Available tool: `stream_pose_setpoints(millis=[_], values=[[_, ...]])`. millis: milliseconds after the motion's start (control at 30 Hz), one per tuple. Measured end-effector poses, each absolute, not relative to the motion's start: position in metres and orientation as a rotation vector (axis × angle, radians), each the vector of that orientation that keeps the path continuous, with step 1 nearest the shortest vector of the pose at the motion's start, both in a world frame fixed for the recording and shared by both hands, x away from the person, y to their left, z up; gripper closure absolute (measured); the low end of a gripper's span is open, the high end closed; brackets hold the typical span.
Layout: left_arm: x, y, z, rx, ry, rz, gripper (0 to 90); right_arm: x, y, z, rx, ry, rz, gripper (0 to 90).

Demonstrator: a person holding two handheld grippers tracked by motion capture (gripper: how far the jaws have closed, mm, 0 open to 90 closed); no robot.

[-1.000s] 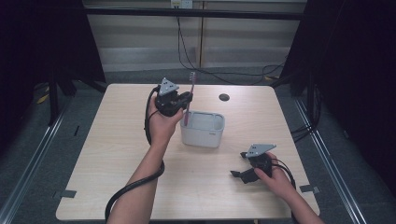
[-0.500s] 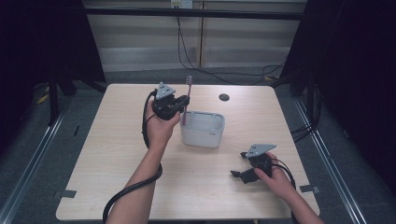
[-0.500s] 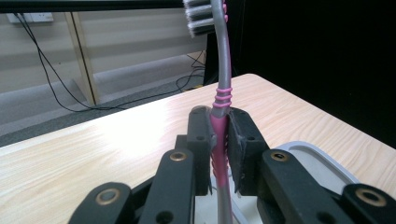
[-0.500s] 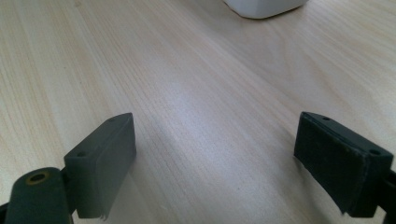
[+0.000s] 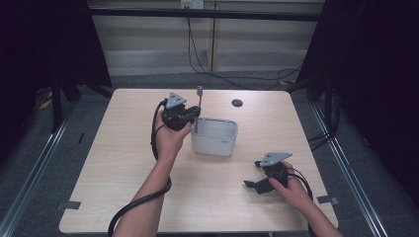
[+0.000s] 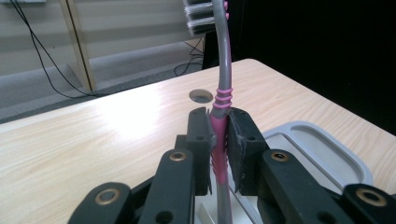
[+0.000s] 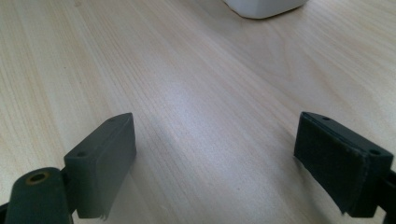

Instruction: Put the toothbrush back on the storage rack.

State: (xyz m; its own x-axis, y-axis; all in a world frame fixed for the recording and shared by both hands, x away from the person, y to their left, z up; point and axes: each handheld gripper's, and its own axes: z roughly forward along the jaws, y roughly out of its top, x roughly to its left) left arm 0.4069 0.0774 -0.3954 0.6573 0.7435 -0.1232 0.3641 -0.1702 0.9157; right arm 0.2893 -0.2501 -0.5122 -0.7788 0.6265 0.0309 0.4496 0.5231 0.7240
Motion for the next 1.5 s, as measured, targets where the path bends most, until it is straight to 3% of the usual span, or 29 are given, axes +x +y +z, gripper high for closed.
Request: stream_pose_setpoints(millis=[1500], values=[[0.397,0.077,-0.42,1.819,0.934,0.389,79.5,0.289,-0.25,-0.512,0.912,2.53,1.102,12.3]])
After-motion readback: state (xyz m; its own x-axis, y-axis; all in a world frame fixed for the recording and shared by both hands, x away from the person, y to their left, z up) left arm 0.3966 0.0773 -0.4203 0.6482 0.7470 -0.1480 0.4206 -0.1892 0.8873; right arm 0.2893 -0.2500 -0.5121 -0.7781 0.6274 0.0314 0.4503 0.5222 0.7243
